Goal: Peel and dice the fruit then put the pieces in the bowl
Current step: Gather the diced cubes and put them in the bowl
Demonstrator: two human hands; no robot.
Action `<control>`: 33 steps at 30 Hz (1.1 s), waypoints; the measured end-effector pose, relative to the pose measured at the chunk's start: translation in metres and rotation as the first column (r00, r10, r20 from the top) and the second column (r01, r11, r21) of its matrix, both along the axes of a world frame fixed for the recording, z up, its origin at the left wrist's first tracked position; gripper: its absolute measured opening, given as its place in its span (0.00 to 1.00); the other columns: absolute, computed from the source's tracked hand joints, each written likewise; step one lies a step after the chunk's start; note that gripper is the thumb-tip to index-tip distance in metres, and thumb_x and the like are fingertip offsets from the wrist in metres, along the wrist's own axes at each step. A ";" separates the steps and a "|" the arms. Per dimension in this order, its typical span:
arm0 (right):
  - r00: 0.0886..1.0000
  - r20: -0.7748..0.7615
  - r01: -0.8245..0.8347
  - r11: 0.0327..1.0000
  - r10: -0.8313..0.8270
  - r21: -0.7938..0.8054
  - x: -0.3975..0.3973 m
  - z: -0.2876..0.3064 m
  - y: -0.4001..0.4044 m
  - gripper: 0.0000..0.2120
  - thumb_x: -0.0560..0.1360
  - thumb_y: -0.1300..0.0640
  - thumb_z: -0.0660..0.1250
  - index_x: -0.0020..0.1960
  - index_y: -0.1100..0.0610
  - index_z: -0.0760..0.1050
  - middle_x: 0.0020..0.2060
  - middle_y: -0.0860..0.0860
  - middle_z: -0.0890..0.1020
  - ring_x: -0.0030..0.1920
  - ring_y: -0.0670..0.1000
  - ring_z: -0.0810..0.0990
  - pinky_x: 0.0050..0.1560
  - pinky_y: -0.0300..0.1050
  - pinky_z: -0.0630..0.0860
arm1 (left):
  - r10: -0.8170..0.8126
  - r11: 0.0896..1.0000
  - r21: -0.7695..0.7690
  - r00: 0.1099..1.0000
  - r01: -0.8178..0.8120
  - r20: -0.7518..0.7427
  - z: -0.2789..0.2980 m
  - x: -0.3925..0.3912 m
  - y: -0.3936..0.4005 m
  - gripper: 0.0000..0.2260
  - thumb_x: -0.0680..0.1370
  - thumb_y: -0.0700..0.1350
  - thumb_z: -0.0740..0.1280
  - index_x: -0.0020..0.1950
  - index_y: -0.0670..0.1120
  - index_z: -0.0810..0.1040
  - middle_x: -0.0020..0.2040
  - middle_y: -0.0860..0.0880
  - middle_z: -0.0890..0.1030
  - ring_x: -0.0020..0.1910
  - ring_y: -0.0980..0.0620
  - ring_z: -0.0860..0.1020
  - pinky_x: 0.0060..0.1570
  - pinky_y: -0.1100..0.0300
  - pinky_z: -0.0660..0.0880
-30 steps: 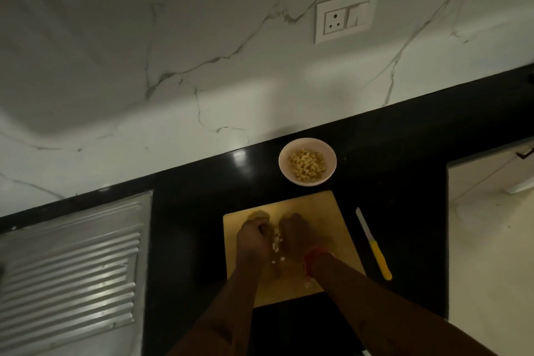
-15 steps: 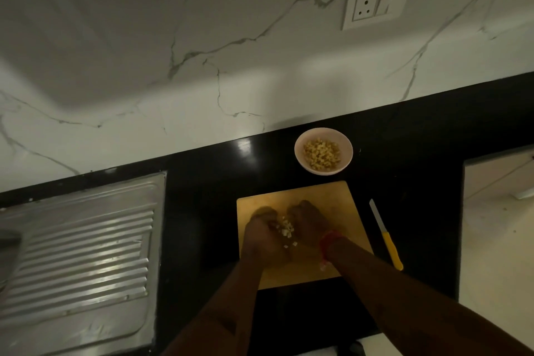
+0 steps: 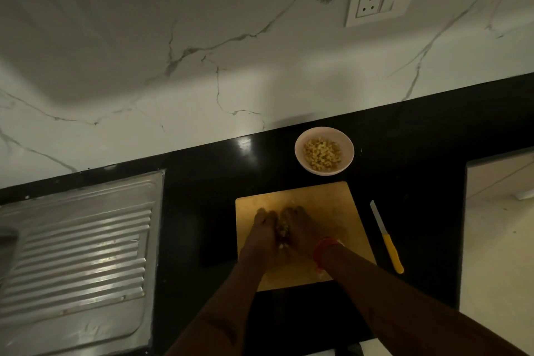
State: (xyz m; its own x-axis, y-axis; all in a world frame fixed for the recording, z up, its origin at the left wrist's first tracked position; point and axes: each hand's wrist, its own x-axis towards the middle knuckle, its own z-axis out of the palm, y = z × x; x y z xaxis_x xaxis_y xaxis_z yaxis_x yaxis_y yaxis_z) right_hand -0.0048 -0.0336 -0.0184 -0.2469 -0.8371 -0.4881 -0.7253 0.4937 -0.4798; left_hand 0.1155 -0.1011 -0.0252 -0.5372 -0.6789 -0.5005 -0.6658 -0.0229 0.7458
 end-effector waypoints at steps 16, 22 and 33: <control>0.936 0.086 0.350 0.927 -0.341 -0.133 0.006 -0.009 -0.006 0.11 0.82 0.56 0.61 0.61 0.57 0.77 0.58 0.56 0.79 0.57 0.55 0.78 0.59 0.49 0.75 | 0.376 0.918 0.141 0.926 -0.371 -0.016 -0.006 -0.020 0.008 0.05 0.80 0.39 0.64 0.47 0.41 0.80 0.42 0.45 0.79 0.41 0.49 0.78 0.40 0.60 0.77; 0.876 0.226 0.457 0.883 -0.426 -0.109 0.007 -0.008 -0.007 0.14 0.82 0.59 0.62 0.65 0.56 0.79 0.63 0.54 0.80 0.64 0.56 0.77 0.62 0.45 0.71 | 0.339 0.941 -0.003 0.940 -0.339 0.026 -0.014 -0.021 0.008 0.08 0.83 0.43 0.61 0.56 0.52 0.80 0.47 0.53 0.80 0.41 0.57 0.76 0.38 0.63 0.70; 0.739 0.409 0.569 0.821 -0.535 0.045 -0.013 -0.002 -0.008 0.05 0.76 0.57 0.74 0.49 0.56 0.87 0.46 0.53 0.87 0.48 0.52 0.84 0.54 0.47 0.81 | 0.433 0.868 0.254 0.901 -0.427 0.035 -0.004 -0.027 -0.007 0.09 0.83 0.39 0.65 0.46 0.50 0.81 0.52 0.43 0.84 0.50 0.46 0.82 0.55 0.49 0.81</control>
